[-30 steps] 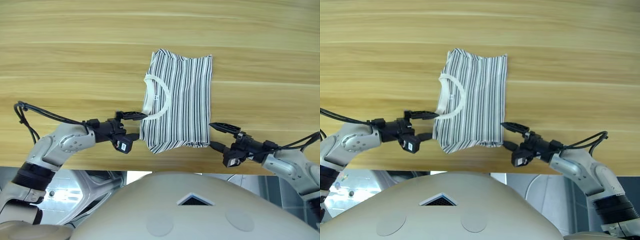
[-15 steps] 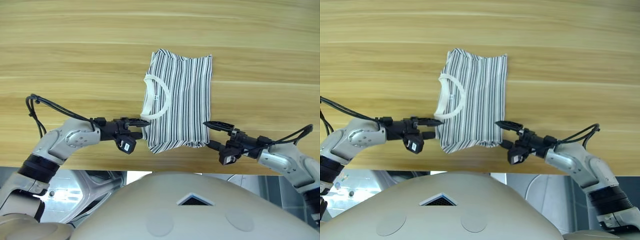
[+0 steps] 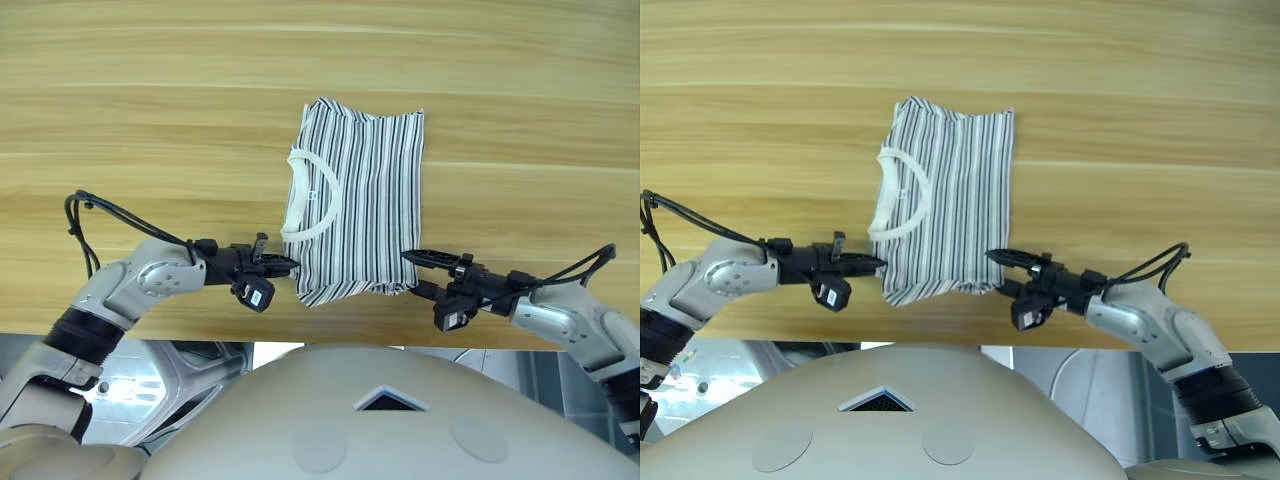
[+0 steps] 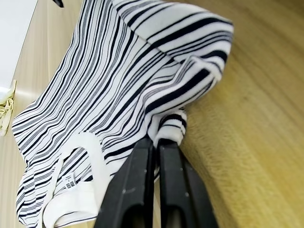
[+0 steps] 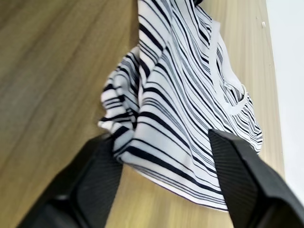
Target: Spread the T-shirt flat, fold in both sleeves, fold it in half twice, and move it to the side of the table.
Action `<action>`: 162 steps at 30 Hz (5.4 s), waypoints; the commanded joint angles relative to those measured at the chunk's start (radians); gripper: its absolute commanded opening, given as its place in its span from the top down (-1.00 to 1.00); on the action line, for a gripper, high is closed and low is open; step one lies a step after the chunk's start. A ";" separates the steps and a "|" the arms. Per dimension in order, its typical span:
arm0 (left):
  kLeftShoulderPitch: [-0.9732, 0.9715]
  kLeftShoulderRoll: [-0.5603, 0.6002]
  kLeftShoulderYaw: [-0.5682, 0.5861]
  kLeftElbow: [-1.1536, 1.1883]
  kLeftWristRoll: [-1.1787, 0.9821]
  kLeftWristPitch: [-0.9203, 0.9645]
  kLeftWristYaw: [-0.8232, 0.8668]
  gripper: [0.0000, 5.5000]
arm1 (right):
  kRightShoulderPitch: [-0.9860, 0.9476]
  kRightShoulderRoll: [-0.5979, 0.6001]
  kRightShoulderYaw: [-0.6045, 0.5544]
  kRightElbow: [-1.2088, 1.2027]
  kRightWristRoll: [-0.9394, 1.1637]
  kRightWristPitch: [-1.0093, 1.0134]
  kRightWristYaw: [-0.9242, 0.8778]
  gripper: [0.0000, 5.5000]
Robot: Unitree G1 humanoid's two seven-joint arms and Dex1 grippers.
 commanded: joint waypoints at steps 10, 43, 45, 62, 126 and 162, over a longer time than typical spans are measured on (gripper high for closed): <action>0.003 0.001 -0.011 0.052 0.033 0.009 -0.020 1.00 | -0.035 0.008 0.045 0.080 -0.019 0.034 0.052 0.80; 0.428 -0.160 0.233 -0.278 -0.293 0.160 0.216 1.00 | 0.135 0.102 -0.183 -0.163 0.439 0.142 0.043 0.96; 0.392 -0.200 0.244 -0.249 -0.308 0.188 0.228 1.00 | 0.068 0.145 -0.181 -0.149 0.482 0.190 0.046 0.96; 0.052 -0.483 0.228 0.036 -0.224 0.426 0.340 1.00 | -0.398 0.407 -0.083 0.299 0.323 0.296 -0.008 0.82; 0.038 -0.896 0.711 0.043 -0.648 0.432 0.675 -0.46 | -1.172 0.424 -0.742 1.491 0.764 0.798 -1.001 -0.23; -0.464 -0.904 0.548 0.815 -0.347 0.281 0.736 -0.46 | -0.837 0.844 -0.320 1.165 0.428 0.179 -0.562 -0.23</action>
